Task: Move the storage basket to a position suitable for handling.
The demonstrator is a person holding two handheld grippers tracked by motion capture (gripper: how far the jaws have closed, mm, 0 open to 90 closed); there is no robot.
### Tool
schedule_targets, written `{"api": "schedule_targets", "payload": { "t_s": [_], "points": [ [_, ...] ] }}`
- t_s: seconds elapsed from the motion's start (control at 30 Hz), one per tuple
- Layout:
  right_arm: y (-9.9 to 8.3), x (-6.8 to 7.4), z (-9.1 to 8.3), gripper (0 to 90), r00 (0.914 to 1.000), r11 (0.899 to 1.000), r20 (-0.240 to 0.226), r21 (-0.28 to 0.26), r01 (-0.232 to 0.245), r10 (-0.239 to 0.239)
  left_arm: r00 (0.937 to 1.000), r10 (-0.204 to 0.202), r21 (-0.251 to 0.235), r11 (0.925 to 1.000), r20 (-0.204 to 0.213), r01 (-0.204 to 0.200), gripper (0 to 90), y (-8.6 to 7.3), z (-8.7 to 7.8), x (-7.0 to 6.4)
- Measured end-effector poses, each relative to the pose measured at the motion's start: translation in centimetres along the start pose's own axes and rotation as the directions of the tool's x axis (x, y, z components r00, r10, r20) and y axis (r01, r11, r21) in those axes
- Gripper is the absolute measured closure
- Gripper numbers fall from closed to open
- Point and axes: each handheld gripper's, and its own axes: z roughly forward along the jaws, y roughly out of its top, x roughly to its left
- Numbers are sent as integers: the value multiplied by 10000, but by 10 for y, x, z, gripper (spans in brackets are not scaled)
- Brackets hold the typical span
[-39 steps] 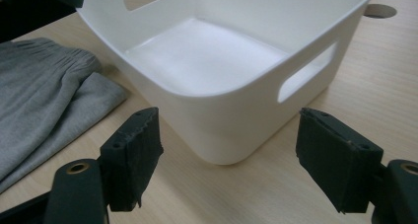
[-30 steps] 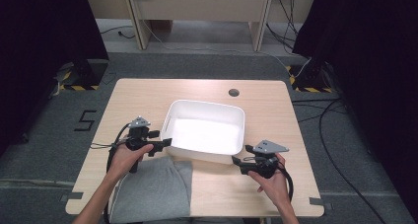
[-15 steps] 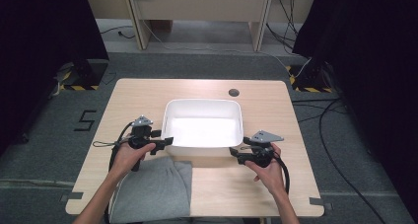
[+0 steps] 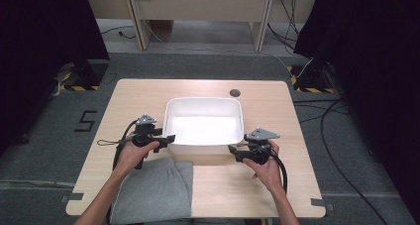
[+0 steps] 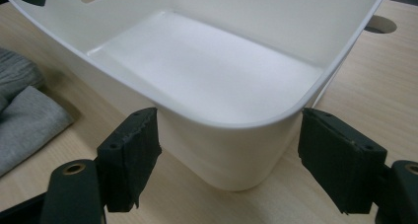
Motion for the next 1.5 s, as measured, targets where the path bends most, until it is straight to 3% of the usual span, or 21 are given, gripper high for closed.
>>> {"api": "schedule_targets", "payload": {
  "t_s": [0.17,0.43,0.5,0.57,0.63,0.8,0.97,1.27,1.5],
  "points": [
    [3,-2,4,247,10000,10000,34,55,66,-66,9999,-41,-30,10000,-167,40,362,3,4,3],
    [4,-6,7,256,9999,9999,-14,-6,-173,173,9997,-259,-91,9996,15,259,358,4,6,6],
    [2,-7,6,303,9995,9995,7,-79,-320,320,9995,-302,-187,9994,105,304,350,3,1,7],
    [-1,-5,1,367,9989,9985,127,-307,-456,460,9998,-194,-252,9995,-104,191,297,3,-7,7],
    [-3,-2,-8,353,9982,9967,203,-589,-550,563,9992,-374,-404,9985,-106,369,269,1,-20,9],
    [-4,14,-27,343,9996,9960,-88,-856,-266,259,9990,-315,-483,9984,-319,299,249,-14,-42,10],
    [2,31,-29,328,9978,9963,-655,-863,36,-93,9978,-199,-350,9992,-637,177,239,-30,-51,13],
    [10,58,-8,298,9879,9970,-1439,-594,497,-578,9953,83,-542,9984,-964,-136,217,-52,-83,12],
    [17,75,13,267,9794,9960,-1822,-343,821,-870,9923,-270,-587,9981,-1206,200,181,-80,-101,18]
  ]
}}
